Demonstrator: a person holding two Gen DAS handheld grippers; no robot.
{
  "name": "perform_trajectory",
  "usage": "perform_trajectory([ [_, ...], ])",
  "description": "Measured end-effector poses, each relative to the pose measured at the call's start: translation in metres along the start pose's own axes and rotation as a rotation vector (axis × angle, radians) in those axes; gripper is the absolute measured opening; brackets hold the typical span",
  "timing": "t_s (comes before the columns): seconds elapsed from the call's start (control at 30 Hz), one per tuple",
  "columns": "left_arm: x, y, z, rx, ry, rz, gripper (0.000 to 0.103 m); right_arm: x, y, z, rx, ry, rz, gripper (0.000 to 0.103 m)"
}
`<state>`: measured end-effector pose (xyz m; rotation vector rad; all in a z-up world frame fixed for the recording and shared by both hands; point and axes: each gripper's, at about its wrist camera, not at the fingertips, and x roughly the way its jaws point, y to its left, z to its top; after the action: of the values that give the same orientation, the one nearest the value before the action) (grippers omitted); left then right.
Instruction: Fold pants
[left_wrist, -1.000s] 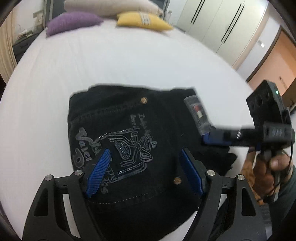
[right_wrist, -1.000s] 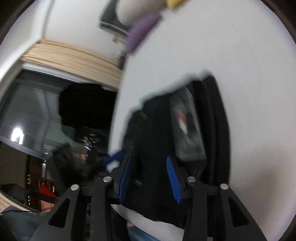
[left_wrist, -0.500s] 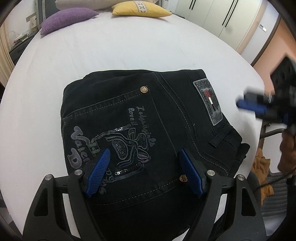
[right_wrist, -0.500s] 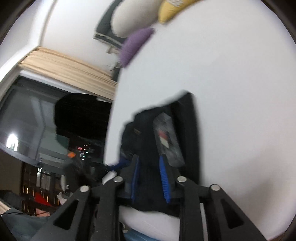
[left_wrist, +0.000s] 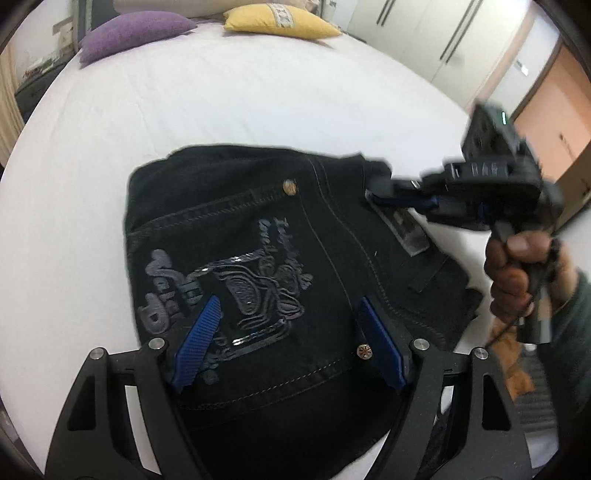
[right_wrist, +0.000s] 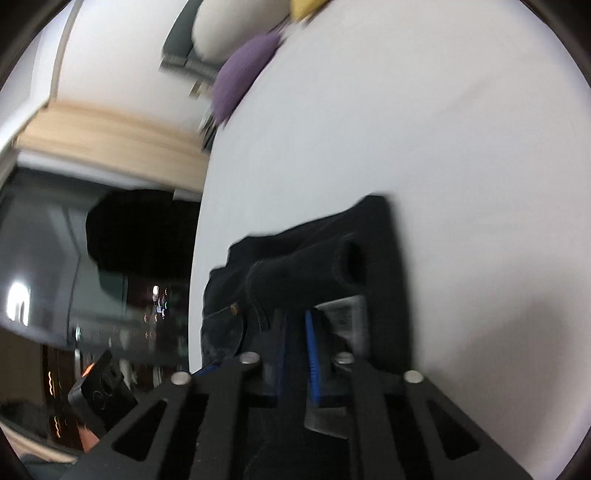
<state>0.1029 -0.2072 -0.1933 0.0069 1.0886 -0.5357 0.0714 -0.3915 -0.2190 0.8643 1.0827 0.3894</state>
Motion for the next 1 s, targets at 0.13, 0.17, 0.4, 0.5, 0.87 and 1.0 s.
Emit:
perform_trajectory([
  [0.13, -0.019, 0.015, 0.017, -0.031, -0.057, -0.010, 0.076, -0.030, 0.012, -0.010, -0.029, -0.060, -0.003, 0.036],
  [0.17, -0.018, 0.018, 0.024, -0.031, -0.060, -0.009, 0.076, -0.036, 0.022, -0.016, -0.054, -0.072, 0.038, 0.041],
  [0.4, 0.036, 0.045, 0.046, -0.039, 0.031, -0.044, 0.076, -0.012, 0.048, -0.052, -0.151, 0.075, 0.055, 0.047],
  [0.5, 0.036, 0.036, 0.034, 0.020, 0.011, -0.003, 0.076, -0.003, 0.021, -0.064, -0.094, 0.093, 0.020, 0.038],
  [0.87, -0.005, 0.025, -0.028, 0.003, -0.080, -0.050, 0.076, -0.031, 0.043, -0.103, -0.173, 0.027, 0.065, 0.065],
  [1.0, -0.002, 0.004, -0.059, 0.157, -0.113, 0.055, 0.076, -0.021, 0.023, -0.114, -0.150, 0.039, 0.025, 0.058],
])
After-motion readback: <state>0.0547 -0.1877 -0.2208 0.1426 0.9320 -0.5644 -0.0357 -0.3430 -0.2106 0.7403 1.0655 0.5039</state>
